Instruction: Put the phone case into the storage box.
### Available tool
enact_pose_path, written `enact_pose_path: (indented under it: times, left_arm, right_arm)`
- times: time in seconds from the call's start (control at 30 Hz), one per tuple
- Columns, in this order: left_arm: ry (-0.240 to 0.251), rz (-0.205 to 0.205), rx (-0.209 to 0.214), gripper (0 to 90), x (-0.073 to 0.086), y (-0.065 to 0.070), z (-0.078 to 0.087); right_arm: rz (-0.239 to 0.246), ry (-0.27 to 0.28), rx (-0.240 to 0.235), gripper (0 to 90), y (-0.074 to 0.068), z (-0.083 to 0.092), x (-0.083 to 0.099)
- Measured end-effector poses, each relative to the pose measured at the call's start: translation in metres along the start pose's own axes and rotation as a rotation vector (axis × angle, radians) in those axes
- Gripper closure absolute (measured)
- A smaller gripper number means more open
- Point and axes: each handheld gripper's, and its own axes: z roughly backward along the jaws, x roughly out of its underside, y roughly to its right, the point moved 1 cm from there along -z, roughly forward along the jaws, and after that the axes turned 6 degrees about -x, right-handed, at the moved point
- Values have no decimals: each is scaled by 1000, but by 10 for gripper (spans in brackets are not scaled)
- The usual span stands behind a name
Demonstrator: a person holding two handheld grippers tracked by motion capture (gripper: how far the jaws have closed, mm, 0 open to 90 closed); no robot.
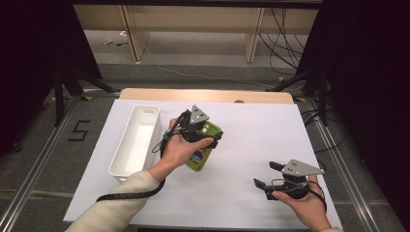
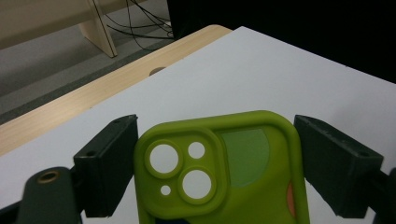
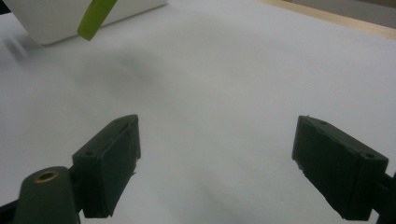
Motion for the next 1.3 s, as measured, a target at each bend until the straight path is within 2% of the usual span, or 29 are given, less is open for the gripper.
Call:
enact_pose_path:
  times: [0.4,1.3]
  left_arm:
    - [27,8,-11,163,-3,-5,9]
    - [52,24,-40,164,-5,-17,23]
  right_arm:
    - [1,0,1,163,0,0,0]
    - [-3,-1,0,163,0,-1,0]
